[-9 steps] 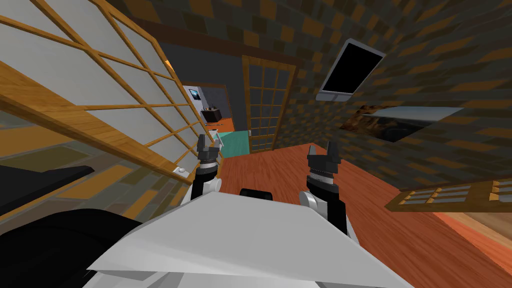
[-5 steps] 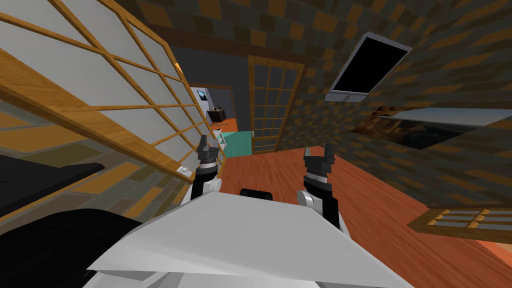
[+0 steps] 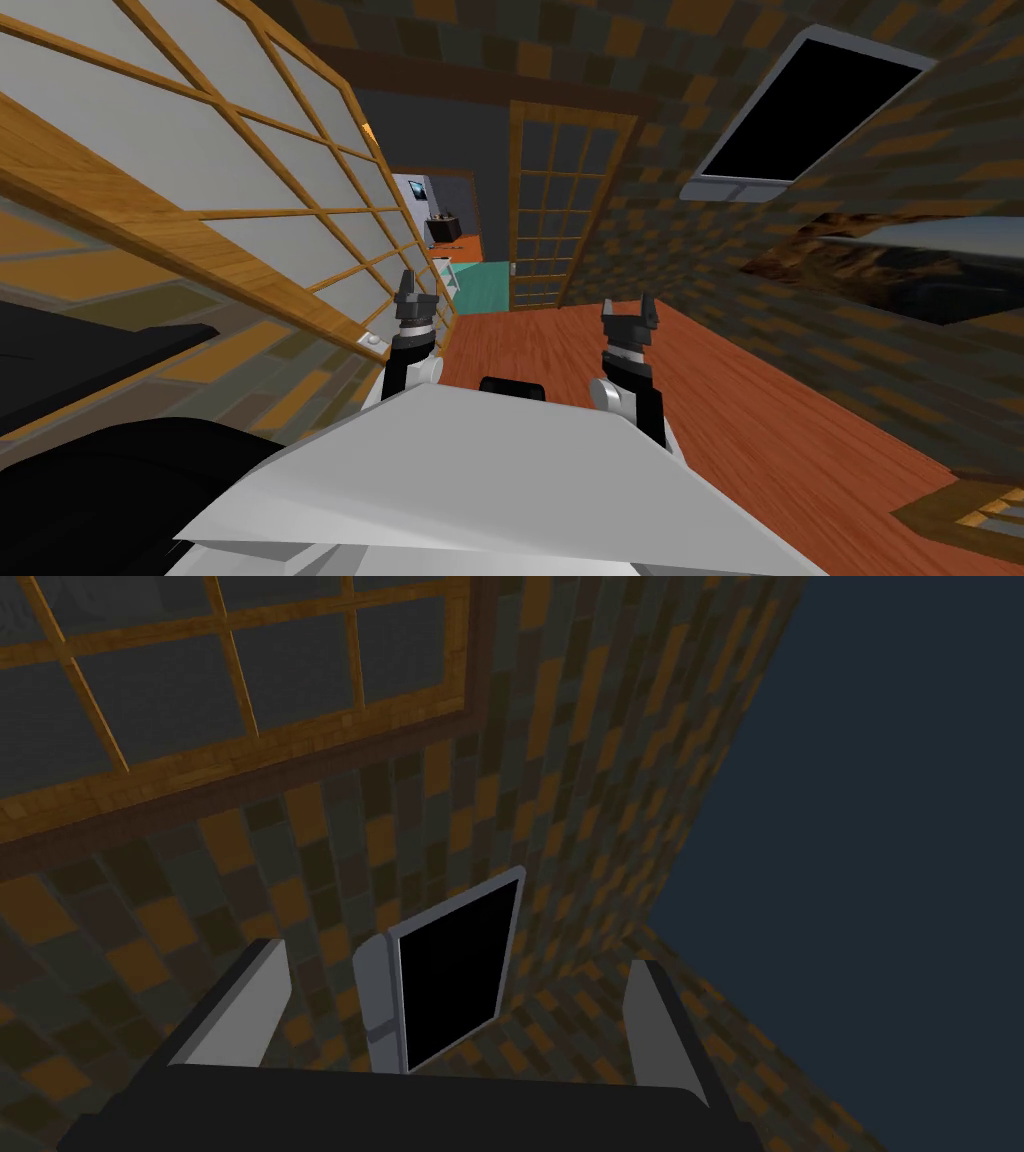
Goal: Pull the door open
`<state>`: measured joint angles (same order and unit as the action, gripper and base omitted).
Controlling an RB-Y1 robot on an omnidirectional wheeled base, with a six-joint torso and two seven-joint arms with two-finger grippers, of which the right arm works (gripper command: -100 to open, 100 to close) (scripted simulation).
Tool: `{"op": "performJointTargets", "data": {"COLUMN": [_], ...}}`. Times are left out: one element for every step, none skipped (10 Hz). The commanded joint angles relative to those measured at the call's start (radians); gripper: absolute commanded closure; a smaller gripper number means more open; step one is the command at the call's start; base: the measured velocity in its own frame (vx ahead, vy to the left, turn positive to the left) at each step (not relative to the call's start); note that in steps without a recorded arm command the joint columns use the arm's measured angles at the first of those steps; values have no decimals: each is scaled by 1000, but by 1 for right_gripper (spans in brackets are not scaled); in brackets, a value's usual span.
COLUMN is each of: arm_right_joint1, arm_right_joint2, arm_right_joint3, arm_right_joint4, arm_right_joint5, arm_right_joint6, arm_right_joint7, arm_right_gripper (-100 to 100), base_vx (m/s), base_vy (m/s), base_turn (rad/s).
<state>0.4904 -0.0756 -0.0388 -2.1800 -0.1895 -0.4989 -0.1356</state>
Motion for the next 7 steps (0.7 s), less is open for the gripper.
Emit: {"op": "performJointTargets", "data": {"arm_right_joint1": [-12, -18, -25, -31, -38, -44, -51], "arm_right_joint2": [-4, -6, -8, -10, -11, -13, -15], "arm_right_joint3": [4, 5, 7, 8, 9, 10, 11], "arm_right_joint4": [46, 66, 88, 110, 133, 155, 178], "arm_right_joint5": [-26, -36, -48, -59, -71, -82, -94], "arm_right_joint6": [-14, -20, -27, -34, -41, -48, -56], "arm_right_joint7": [-39, -54, -71, -88, -105, -122, -139], "arm_right_gripper": [-100, -100, -100, -100, -100, -100, -100], "base_vx": [118, 124, 110, 113, 102, 98, 93], "base_vy": [31, 16, -6, -6, -4, 3, 6], "base_turn": [226, 191, 160, 133, 142, 137, 136]}}
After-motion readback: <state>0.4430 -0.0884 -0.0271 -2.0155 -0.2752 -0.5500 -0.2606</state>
